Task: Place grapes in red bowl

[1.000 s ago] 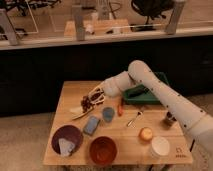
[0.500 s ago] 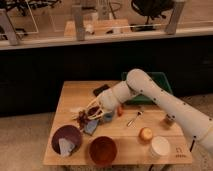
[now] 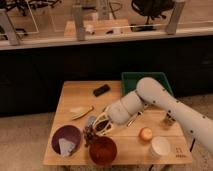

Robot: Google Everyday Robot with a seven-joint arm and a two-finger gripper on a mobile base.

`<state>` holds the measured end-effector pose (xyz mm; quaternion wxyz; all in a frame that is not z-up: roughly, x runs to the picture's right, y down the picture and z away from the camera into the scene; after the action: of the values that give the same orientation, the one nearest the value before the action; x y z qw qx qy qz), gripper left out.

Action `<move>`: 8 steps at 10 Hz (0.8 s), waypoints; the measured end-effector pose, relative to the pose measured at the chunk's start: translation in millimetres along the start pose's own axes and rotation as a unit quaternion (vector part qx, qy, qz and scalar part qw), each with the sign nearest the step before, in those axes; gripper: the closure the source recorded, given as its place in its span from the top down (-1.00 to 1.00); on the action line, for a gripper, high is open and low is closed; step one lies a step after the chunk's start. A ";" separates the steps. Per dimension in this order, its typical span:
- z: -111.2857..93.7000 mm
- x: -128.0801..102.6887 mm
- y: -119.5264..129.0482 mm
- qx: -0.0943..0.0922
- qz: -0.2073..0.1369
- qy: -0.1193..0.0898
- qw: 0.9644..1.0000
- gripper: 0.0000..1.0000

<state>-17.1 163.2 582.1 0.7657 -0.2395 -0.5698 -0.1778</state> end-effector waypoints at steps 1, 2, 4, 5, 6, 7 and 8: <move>-8.8 -0.9 16.6 -0.019 0.003 0.019 1.000 -1.00; -12.3 3.8 27.2 -0.039 0.011 0.042 0.998 -1.00; -11.1 18.9 40.0 -0.069 0.023 0.071 0.995 -1.00; -8.2 29.4 46.5 -0.078 0.031 0.076 0.994 -1.00; -7.0 33.9 50.2 -0.082 0.036 0.077 0.993 -1.00; -6.1 36.7 53.1 -0.089 0.041 0.078 0.992 -1.00; -3.5 39.0 55.4 -0.099 0.043 0.079 0.991 -1.00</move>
<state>27.1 206.7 609.5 0.7878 -0.3238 -0.4762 -0.2187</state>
